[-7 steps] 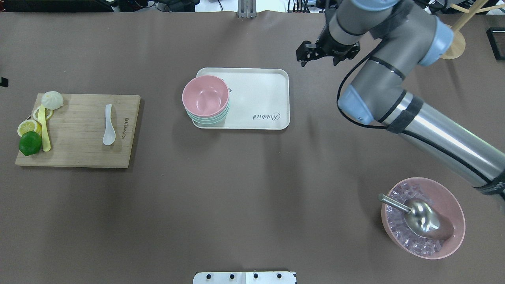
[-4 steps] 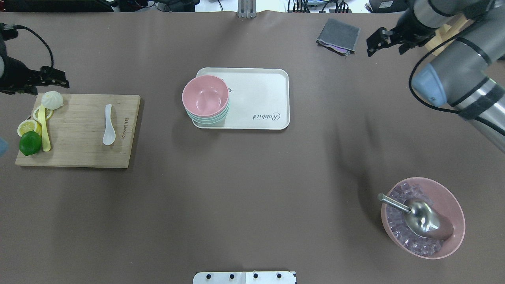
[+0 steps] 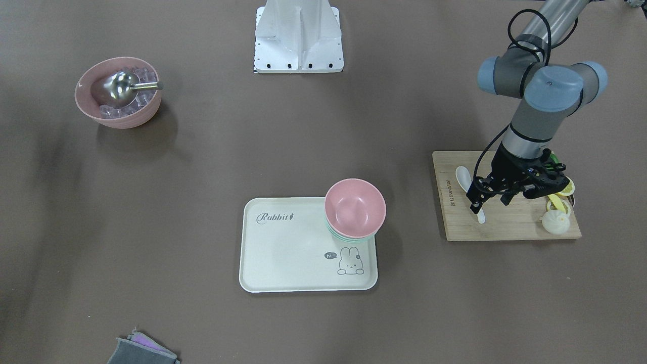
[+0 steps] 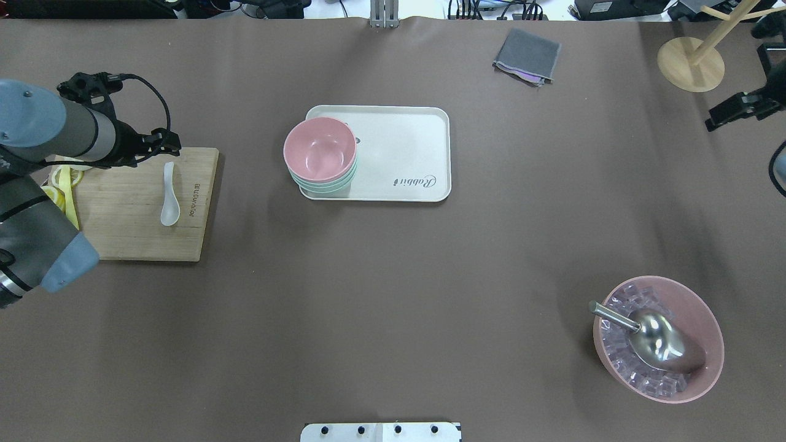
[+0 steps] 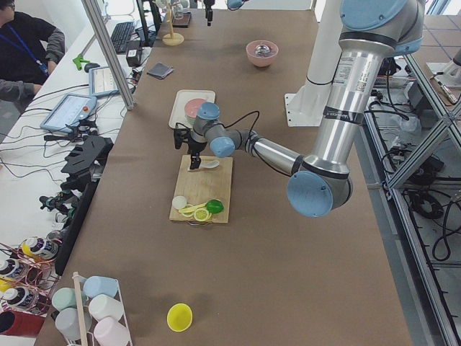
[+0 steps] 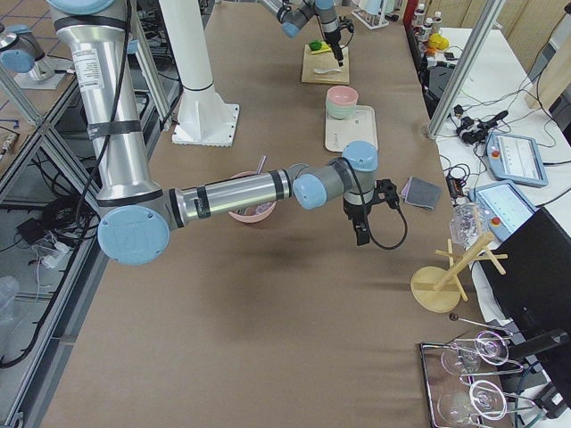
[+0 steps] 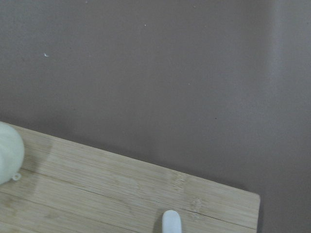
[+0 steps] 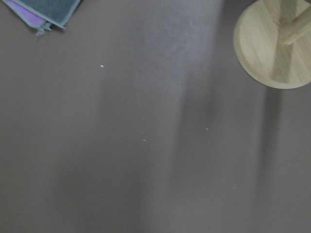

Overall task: Stack pink bowl on green and place spoon
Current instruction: 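Grasp the white spoon on the cutting board with the left gripper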

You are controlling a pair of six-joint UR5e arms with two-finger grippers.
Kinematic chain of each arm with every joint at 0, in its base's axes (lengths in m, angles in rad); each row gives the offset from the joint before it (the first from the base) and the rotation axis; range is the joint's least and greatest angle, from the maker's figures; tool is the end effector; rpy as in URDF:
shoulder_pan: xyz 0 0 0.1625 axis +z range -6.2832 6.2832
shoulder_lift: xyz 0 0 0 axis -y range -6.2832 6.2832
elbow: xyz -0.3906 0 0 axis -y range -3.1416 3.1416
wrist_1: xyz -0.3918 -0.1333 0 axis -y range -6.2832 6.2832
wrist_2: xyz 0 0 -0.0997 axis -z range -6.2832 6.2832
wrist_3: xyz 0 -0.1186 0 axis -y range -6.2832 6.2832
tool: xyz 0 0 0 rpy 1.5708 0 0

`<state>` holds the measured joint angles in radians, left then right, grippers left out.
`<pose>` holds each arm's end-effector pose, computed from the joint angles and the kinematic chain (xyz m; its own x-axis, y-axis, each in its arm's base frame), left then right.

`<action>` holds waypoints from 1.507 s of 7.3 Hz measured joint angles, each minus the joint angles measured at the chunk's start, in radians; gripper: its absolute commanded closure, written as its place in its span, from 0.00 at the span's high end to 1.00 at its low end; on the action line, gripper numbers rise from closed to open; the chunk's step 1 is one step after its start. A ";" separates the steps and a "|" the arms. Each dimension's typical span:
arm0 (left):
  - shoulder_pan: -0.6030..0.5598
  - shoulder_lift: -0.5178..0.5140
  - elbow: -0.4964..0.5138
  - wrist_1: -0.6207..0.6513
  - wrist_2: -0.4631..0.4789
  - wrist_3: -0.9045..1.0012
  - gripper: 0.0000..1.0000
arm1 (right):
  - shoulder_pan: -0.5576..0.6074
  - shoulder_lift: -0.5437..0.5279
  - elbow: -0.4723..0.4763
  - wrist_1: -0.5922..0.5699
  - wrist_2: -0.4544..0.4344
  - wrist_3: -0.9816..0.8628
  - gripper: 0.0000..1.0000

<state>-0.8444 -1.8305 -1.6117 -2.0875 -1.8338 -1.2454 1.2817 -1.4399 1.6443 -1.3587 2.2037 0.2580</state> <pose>0.3394 -0.5362 0.4296 0.6211 -0.2343 -0.7479 0.4194 0.9055 0.0646 -0.1004 -0.5591 0.5174 0.7478 -0.2204 0.6262 0.0723 0.9647 0.2532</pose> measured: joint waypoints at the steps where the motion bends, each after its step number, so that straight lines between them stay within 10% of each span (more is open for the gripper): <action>1: 0.013 0.000 0.004 0.000 0.011 0.000 0.47 | 0.015 -0.042 0.003 0.004 0.003 -0.028 1.00; 11: 0.064 0.010 0.018 0.001 0.039 0.003 0.29 | 0.025 -0.101 0.002 0.013 0.001 -0.044 1.00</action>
<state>-0.7805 -1.8201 -1.5939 -2.0862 -1.7948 -1.2428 1.3069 -1.5409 1.6459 -1.3453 2.2047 0.2136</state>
